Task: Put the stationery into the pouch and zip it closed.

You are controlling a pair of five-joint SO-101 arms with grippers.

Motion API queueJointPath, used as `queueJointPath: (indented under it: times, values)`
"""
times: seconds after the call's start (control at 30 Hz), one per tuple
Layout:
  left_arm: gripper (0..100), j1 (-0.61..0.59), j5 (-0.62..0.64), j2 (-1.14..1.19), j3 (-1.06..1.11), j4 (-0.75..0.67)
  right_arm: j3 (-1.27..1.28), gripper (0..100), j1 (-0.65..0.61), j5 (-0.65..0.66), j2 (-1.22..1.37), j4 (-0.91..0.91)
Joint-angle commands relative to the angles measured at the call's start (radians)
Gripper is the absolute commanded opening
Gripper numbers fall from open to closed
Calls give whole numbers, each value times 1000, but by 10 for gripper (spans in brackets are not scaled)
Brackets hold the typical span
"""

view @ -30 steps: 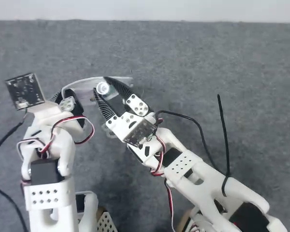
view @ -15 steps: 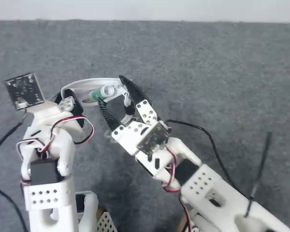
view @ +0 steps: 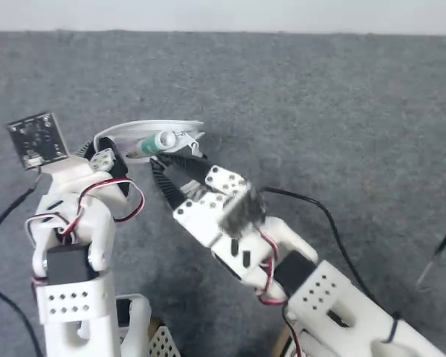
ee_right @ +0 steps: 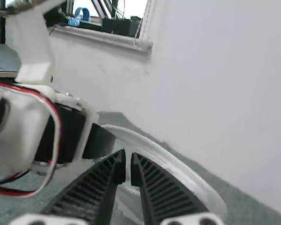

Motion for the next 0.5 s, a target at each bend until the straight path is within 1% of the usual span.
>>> queueJointPath:
  times: [0.0,0.07,0.17,0.47]
  values:
    - [10,-3,17,-8,-16,-35,-166,6,41,-127,51,140]
    - [10,-3,17,-8,-16,-37,-226,6,62,-183,73,214]
    - [10,-3,17,-8,-16,-37,-278,6,90,-224,105,260]
    - [10,-3,17,-8,-16,-37,-367,6,101,-224,263,269]
